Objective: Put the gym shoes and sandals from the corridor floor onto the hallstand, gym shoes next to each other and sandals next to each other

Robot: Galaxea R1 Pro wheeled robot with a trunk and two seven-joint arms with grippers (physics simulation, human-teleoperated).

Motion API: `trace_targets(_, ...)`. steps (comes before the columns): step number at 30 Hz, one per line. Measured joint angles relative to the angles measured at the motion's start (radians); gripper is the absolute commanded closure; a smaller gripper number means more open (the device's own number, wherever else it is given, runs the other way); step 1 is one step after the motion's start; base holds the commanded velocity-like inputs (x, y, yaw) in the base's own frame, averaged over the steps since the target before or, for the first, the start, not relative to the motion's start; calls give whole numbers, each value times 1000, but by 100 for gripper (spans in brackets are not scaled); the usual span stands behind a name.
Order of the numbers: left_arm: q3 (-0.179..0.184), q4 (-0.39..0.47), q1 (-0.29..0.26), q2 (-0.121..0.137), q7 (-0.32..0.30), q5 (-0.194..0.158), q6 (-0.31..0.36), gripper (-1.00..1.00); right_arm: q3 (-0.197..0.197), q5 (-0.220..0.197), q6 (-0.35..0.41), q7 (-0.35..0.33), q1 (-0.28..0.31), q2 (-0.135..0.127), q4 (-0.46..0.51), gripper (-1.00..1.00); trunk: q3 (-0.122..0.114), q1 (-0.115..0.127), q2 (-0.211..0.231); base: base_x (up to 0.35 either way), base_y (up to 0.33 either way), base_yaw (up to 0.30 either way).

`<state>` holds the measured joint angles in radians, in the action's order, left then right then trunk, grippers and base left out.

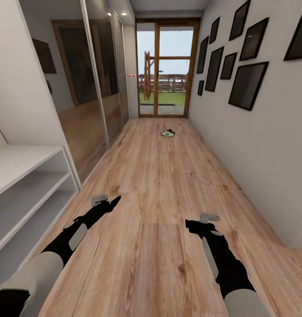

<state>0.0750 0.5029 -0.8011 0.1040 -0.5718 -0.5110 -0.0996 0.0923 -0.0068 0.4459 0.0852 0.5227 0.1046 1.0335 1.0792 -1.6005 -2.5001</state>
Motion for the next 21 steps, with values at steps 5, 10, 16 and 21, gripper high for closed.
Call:
trace_targets(5, 0, 0, 0, 0, 0, 0, 0, -100, 0, 0, 0, 0, 0, 0, 0, -100, 0, 0, 0, 349, 0, 0)
trace_targets(10, 0, 0, 0, 0, 0, 0, 0, -100, 0, 0, 0, 0, 0, 0, 0, -100, 0, 0, 0, 349, 0, 0)
trace_targets(16, 0, 0, 0, 0, 0, 0, 0, -100, 0, 0, 0, 0, 0, 0, 0, -100, 0, 0, 0, 349, 0, 0)
trace_targets(21, 0, 0, 0, 0, 0, 0, 0, -100, 0, 0, 0, 0, 0, -1, 1, -100, 0, 0, 0, 349, 0, 0)
